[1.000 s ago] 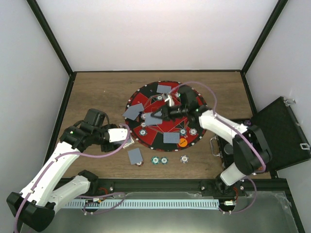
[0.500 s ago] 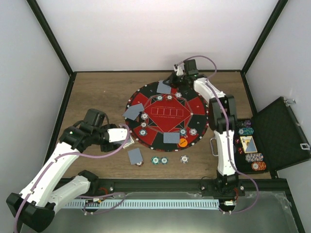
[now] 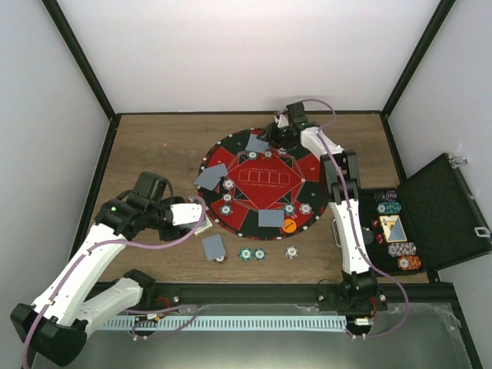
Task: Distribute texas hold em gaming equipment
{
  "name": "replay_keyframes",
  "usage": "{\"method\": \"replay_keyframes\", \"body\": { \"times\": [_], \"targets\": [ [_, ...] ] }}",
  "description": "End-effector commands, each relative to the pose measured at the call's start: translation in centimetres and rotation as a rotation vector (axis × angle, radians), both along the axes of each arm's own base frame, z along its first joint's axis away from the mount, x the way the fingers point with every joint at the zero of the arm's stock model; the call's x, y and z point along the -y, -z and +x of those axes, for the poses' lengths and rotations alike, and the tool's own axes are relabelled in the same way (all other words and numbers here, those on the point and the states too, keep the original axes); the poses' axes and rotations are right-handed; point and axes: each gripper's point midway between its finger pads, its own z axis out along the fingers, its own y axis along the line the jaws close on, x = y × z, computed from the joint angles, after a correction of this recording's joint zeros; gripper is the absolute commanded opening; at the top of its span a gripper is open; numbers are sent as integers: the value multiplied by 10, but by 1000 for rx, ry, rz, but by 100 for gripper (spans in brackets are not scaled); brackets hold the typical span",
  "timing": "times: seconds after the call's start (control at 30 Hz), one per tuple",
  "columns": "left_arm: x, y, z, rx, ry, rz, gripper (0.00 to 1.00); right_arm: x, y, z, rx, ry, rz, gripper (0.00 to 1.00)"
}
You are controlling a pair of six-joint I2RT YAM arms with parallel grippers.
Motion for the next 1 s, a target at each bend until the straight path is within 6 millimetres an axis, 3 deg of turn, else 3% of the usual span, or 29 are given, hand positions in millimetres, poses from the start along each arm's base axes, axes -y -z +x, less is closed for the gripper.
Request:
{"method": "replay_keyframes", "body": {
  "times": [0.0, 0.3, 0.43, 0.53, 0.6, 0.67, 0.73, 0.97],
  "targets": [
    [4, -11, 0, 10, 8, -33, 5, 18, -28, 16, 77, 29, -27, 37],
    [6, -12, 0, 1, 1, -41, 5, 50, -74, 16, 135, 68, -67, 48],
    [7, -13, 2, 2, -2, -48, 5, 54, -108, 3, 183, 64, -75, 51],
    [9, -13, 4, 1, -6, -56, 5, 51, -127, -17, 202, 49, -57, 56],
    [10, -13, 5, -2, -10, -60, 5, 45, -138, -36, 220, 34, -56, 60],
    [11, -14, 6, -6, -15, -65, 5, 36, -137, -64, 208, 9, -47, 64],
    [11, -13, 6, -11, -18, -68, 5, 21, -153, -98, 230, -26, -11, 67],
    [12, -12, 7, -19, -30, -71, 5, -43, -144, -226, 162, -183, 81, 79]
  ]
}}
